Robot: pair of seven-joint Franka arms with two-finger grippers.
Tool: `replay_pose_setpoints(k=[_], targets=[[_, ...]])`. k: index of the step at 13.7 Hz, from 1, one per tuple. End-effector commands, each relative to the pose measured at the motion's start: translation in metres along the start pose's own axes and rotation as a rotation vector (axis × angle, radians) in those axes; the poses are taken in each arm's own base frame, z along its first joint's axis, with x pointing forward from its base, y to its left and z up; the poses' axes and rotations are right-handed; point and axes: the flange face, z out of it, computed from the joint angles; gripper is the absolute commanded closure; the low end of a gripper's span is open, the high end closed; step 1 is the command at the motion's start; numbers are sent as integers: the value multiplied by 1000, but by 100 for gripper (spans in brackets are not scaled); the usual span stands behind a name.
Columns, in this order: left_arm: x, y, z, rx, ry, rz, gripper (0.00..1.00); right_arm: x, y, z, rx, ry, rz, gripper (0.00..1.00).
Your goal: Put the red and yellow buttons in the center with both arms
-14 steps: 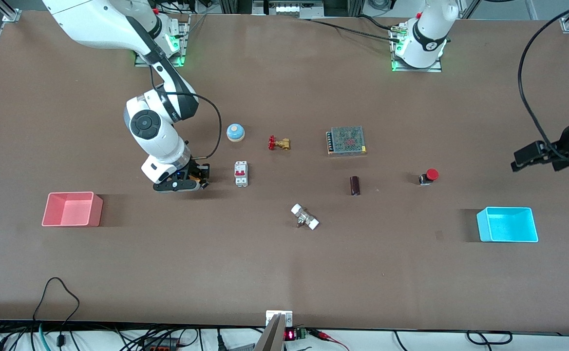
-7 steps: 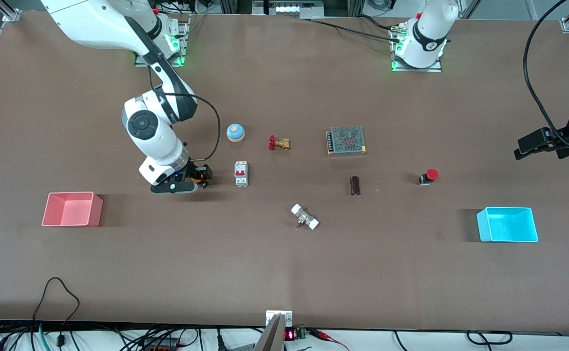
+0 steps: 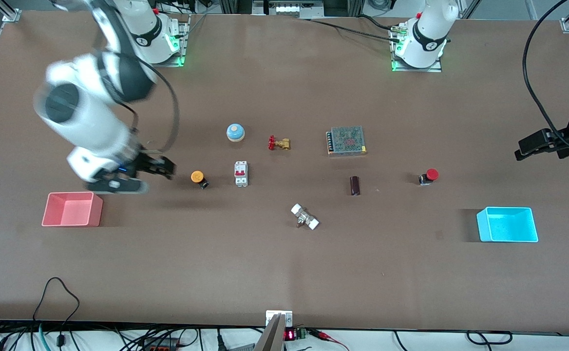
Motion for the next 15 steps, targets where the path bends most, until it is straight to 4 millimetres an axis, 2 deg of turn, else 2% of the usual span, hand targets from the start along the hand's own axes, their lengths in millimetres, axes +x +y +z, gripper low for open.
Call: replay_pose_setpoints(k=[1, 3, 4, 5, 8, 15], targets=[[-11, 2, -8, 10, -32, 0, 0, 2, 81, -64, 5, -14, 84, 0], [-14, 4, -8, 14, -37, 5, 0, -9, 128, -108, 9, -10, 167, 0], [-14, 4, -8, 17, -37, 6, 0, -19, 135, -123, 11, -5, 178, 0], [-16, 4, -10, 16, -34, 6, 0, -25, 144, -127, 7, -26, 185, 0], [-22, 0, -7, 11, -32, 0, 0, -27, 140, -120, 1, -65, 62, 0], [-23, 0, -6, 16, -32, 6, 0, -25, 144, -120, 5, -56, 87, 0]])
